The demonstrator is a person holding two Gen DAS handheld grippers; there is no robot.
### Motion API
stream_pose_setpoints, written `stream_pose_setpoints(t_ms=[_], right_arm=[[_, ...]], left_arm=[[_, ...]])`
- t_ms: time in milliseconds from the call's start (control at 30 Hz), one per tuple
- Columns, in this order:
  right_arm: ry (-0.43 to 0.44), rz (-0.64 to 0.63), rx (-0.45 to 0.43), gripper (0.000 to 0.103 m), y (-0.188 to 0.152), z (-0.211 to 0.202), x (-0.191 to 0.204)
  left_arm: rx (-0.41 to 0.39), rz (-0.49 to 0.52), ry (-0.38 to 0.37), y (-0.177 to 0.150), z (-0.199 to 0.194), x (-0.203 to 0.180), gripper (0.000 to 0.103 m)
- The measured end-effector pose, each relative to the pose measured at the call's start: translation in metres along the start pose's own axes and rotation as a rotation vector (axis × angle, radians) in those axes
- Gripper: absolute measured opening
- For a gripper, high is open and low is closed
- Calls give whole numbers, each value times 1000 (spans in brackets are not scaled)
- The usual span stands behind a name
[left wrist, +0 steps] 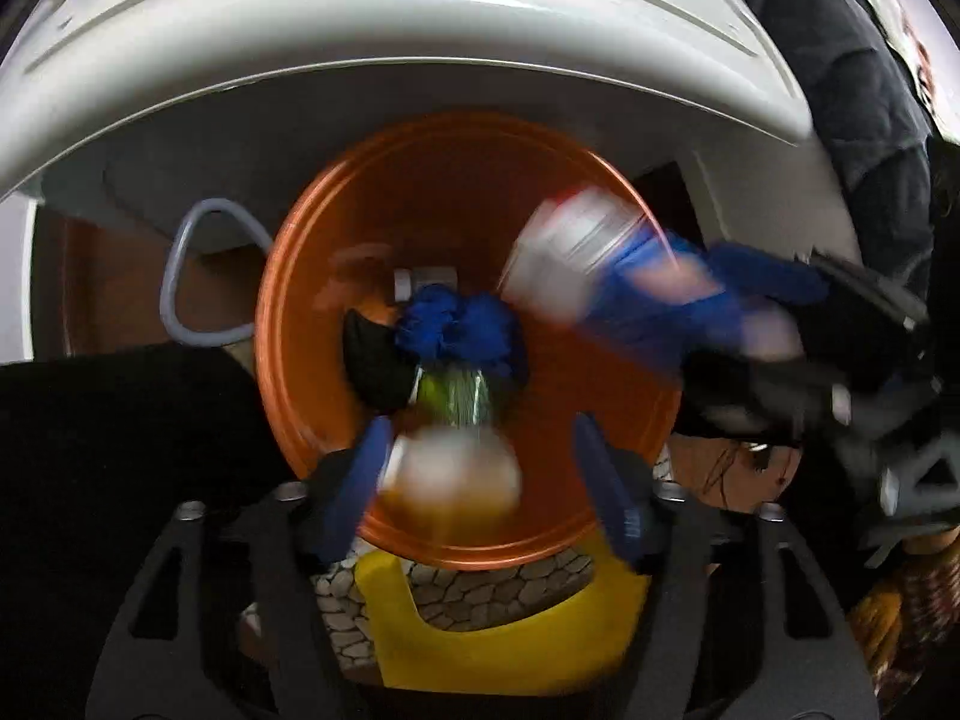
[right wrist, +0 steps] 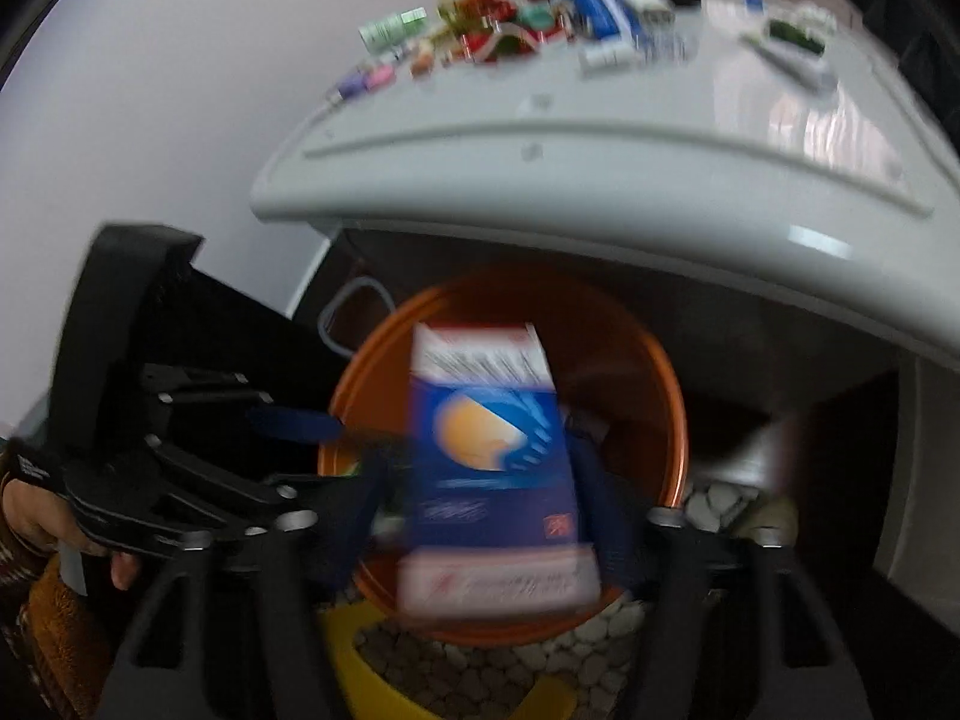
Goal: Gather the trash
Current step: 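Carry the box and duck device over the orange bin and open both tools, then grasp the clear spray bottle with the left tool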
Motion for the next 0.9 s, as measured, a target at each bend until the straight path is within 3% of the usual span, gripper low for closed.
stream_pose_setpoints(t_ms=[167,333,467,567,700,800,900], right_arm=[[-25,34,-115,75,13,-20,-8],[-141,-90,-327,77,50,-75,6],[-160,-107,-484,91,101,-128,3],[-176,-74,-579,91,134,-155,-11],[-135,55,-669,91,142,-163,-48],[-125,158,-632,91,145,-154,-71],[-138,133,-653,91,150,-156,-67]], left_arm=[[-83,-36,7,4,-18,7,72],[-298,125,96,41,-64,-5,72],[-381,249,155,103,-77,-15,73],[-395,269,175,155,-71,-16,73],[-408,271,216,210,-52,-12,73],[-383,292,272,238,-35,-13,73],[-374,308,298,254,-24,-11,73]])
Point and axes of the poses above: each gripper's, at about its wrist camera, not at the fingertips, and z roughly the way its jaws point, x to its left, y to its top, the point moved 1 cm from there along z, roughly the way its jaws point, and after that the axes turned 13 degrees about z, right-handed, at the moved point
